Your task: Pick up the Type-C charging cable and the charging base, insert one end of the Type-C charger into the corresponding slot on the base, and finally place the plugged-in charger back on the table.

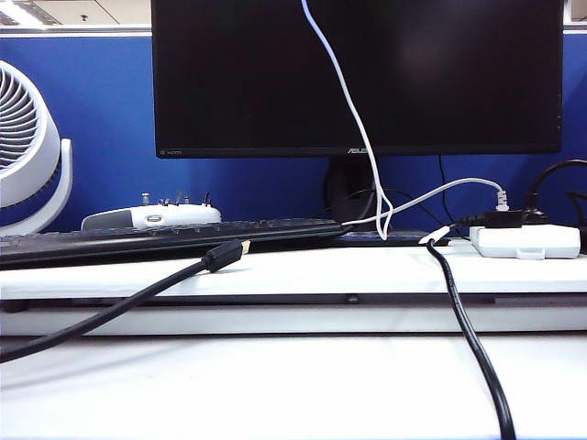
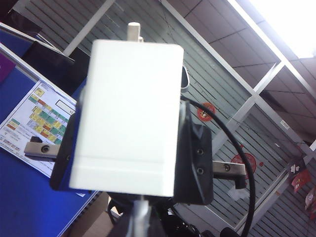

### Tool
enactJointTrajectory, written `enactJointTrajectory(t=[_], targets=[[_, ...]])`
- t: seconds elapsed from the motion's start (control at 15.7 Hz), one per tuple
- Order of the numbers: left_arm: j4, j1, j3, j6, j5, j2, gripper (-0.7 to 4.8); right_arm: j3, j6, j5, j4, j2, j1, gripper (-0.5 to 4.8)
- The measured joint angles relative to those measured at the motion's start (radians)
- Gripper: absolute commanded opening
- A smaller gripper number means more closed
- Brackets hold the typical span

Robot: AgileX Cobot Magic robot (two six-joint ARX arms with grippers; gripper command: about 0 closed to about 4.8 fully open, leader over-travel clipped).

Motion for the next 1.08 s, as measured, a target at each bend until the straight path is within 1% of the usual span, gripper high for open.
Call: enactJointTrajectory(t=[0.32,0.38,0.7,0.89,1.08], targets=[[0.007,-0.013,0.0,0.0,-0.018,0.0,-0.06,0.0,-0.026,-0.014,0.006,-0.003,0.0,-0.06],[0.016,-0.013,0.0,0.0,-0.017,-0.002,-0.06,0.002,-0.032,-0.006,0.008,-0.003,0.021,-0.06],[0.044,-0.016,0.0,0.012,-0.023,-0.004,-0.06,0.006,-0.061,-0.019,0.016,-0.003,0.028,-0.06],[0.036,-0.015,-0.002,0.012,-0.016,-0.003,-0.06,0.011,-0.027,-0.019,-0.042,-0.007,0.028,-0.06],[0.03,-0.013,-0.003,0.012,-0.008,-0.003,-0.06,0.012,-0.04,-0.029,-0.069,-0.01,0.027,-0.06]])
